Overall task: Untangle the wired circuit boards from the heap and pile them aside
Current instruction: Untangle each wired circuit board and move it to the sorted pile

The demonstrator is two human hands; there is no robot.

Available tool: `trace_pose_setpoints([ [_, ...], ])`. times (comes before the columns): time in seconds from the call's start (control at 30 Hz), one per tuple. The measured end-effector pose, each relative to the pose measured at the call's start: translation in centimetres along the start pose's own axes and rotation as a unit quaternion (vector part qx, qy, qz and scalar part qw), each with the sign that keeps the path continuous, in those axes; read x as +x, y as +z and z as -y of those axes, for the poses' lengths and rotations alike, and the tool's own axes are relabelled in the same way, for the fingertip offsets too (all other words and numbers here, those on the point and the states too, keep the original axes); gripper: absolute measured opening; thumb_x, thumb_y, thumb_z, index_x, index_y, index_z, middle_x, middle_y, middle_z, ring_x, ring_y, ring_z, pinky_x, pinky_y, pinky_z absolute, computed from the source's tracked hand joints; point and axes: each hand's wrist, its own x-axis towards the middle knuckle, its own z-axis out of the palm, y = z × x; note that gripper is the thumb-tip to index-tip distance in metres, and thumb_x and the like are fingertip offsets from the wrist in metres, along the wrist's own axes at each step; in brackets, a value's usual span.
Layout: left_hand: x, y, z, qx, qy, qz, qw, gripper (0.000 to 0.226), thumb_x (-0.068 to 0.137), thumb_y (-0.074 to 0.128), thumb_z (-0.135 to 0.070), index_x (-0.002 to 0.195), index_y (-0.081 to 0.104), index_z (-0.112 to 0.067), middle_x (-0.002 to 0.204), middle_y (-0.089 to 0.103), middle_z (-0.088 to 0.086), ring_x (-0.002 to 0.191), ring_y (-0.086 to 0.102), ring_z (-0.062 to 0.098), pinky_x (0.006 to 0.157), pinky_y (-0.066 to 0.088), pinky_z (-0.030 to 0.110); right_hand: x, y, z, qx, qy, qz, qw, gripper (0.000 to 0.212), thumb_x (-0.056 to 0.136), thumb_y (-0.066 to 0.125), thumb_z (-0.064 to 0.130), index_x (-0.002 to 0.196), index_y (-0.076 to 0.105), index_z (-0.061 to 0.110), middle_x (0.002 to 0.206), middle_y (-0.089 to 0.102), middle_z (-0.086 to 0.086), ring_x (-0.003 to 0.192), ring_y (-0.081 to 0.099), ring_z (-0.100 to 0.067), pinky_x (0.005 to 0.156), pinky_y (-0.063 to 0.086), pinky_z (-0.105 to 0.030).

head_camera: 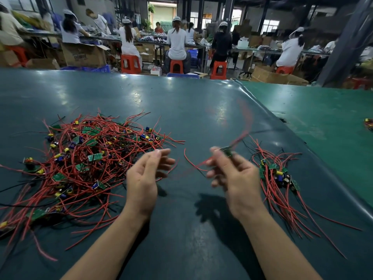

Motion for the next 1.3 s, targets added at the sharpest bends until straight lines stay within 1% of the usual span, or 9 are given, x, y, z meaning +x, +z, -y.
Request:
trace_pose_setpoints([
  [0.17,0.3,-1.2,0.1,0.223,0.174,-0.111,0.953,0.018,0.093,0.050,-0.024,0.088,0.066,-0.024,0.085,0.066,-0.009,0.081,0.063,0.013,0.075,0.048,0.027,1.1,-1.8,0.8,0.222,0.050,-0.242,0.943,0.008,0.094,0.064,0.017,0.092,0.062,0.009,0.100,0.073,-0.009,0.059,0.072,-0.014,0.042,0.048,-0.015],
  [0.27,0.1,-1.5,0.8,0.458,0.210,-0.084,0.860,0.018,0.085,0.061,-0.022,0.101,0.069,-0.017,0.099,0.064,-0.002,0.098,0.054,0.026,0.087,0.041,0.035,0.9,-1.6,0.4,0.266,0.159,-0.207,0.928,0.016,0.096,0.060,0.018,0.089,0.059,0.005,0.088,0.071,-0.011,0.055,0.070,-0.012,0.040,0.047,-0.012],
  [0.43,1.0,-3.0,0.9,0.670,0.020,-0.072,0.739,0.048,0.087,0.060,-0.033,0.131,0.054,-0.015,0.125,0.056,0.006,0.120,0.041,0.030,0.097,0.032,0.044,0.6,-0.9,-0.3,0.144,0.162,-0.112,0.970,0.028,0.097,0.057,0.033,0.088,0.067,0.008,0.069,0.073,-0.004,0.043,0.059,-0.008,0.038,0.042,-0.015],
  [0.57,1.3,-3.0,0.9,0.641,0.013,-0.049,0.766,0.032,0.095,0.048,-0.047,0.097,0.073,-0.026,0.109,0.065,-0.001,0.114,0.045,0.025,0.099,0.032,0.041,0.4,-0.7,-0.4,0.099,0.183,-0.067,0.976,0.027,0.096,0.057,0.032,0.086,0.070,0.010,0.063,0.068,0.000,0.042,0.055,-0.009,0.038,0.040,-0.017],
  [0.77,0.8,-2.6,0.5,0.702,0.023,-0.027,0.712,0.030,0.091,0.051,-0.056,0.088,0.072,-0.035,0.102,0.063,-0.015,0.108,0.040,0.017,0.086,0.018,0.039,0.0,-0.4,-0.3,0.060,0.192,0.012,0.979,0.025,0.094,0.057,0.030,0.085,0.071,0.011,0.065,0.065,-0.001,0.045,0.053,-0.012,0.039,0.036,-0.019],
  [0.97,-0.2,-1.9,0.0,0.541,0.199,-0.101,0.811,0.014,0.088,0.058,-0.027,0.080,0.065,-0.017,0.082,0.065,0.000,0.081,0.056,0.029,0.076,0.038,0.042,-0.2,-0.2,-1.2,-0.043,0.161,0.035,0.985,0.014,0.094,0.061,0.018,0.089,0.071,0.010,0.068,0.066,-0.006,0.042,0.052,-0.013,0.037,0.037,-0.019],
  [1.03,-0.7,-1.3,0.1,0.485,0.288,-0.042,0.825,0.017,0.090,0.057,-0.024,0.079,0.064,-0.012,0.078,0.062,0.002,0.072,0.056,0.027,0.069,0.045,0.041,-0.3,0.0,-1.9,-0.137,0.083,0.054,0.986,0.016,0.092,0.065,0.011,0.106,0.068,0.016,0.077,0.066,-0.006,0.045,0.054,-0.014,0.039,0.041,-0.022],
  [1.13,-1.8,0.0,0.1,0.388,0.358,0.100,0.843,0.019,0.094,0.056,-0.019,0.081,0.065,-0.008,0.083,0.063,0.001,0.076,0.058,0.020,0.068,0.049,0.031,-0.3,0.1,-2.8,-0.272,-0.022,0.146,0.951,0.057,0.085,0.070,0.002,0.132,0.054,0.030,0.094,0.067,-0.004,0.058,0.058,-0.026,0.053,0.049,-0.030],
  [1.3,-2.8,0.8,0.5,0.289,0.329,0.229,0.869,0.028,0.097,0.054,-0.030,0.081,0.065,-0.009,0.078,0.062,-0.002,0.065,0.055,0.013,0.062,0.044,0.021,-0.1,0.3,-2.7,-0.170,-0.062,0.070,0.981,0.015,0.088,0.067,0.000,0.090,0.075,0.013,0.083,0.075,-0.003,0.076,0.068,-0.015,0.072,0.055,-0.026],
])
